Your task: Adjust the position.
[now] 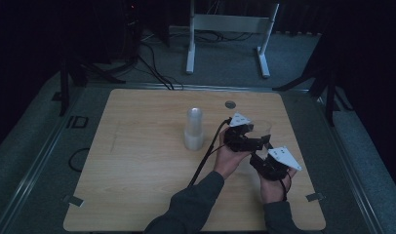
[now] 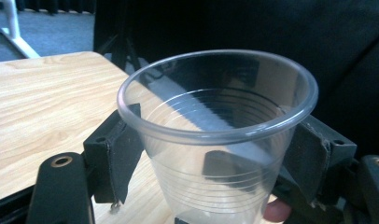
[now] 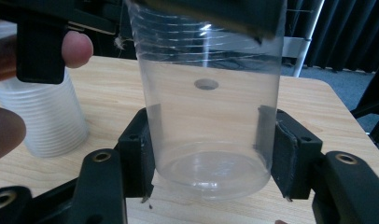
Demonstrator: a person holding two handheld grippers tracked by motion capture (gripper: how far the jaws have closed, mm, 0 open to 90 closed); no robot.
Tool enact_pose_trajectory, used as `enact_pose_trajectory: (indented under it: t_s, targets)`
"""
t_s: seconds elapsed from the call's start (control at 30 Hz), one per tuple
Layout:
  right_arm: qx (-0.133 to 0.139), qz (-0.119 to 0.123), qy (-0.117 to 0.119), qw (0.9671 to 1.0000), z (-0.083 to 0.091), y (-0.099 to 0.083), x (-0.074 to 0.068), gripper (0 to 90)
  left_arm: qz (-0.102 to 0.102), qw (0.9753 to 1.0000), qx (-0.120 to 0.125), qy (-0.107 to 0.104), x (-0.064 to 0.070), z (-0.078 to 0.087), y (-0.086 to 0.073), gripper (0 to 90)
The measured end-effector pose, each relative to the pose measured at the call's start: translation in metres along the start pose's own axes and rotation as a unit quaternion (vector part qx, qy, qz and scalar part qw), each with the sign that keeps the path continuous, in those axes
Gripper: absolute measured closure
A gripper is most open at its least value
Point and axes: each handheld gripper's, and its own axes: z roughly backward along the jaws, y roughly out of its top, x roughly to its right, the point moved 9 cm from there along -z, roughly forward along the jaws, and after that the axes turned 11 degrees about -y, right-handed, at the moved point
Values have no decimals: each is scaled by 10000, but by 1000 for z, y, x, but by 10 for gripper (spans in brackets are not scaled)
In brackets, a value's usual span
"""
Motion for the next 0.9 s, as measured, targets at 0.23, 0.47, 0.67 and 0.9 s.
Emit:
enact_pose_trajectory:
  t_s: [0.23,0.47,0.67,0.9]
  targets:
    - [-7,-62,44,10000,1,-3,0,410,112,9998,180,-65,0,1,2,240]
    - [21,-33,84,10000,0,-4,-2,411,14,9998,203,-45,0,4,2,274]
    - [-13,-15,111,9999,0,-4,-2,395,-72,9998,199,-17,1,3,2,283]
    - [-109,14,152,9998,-1,-5,-2,341,-266,9994,190,109,0,4,2,285]
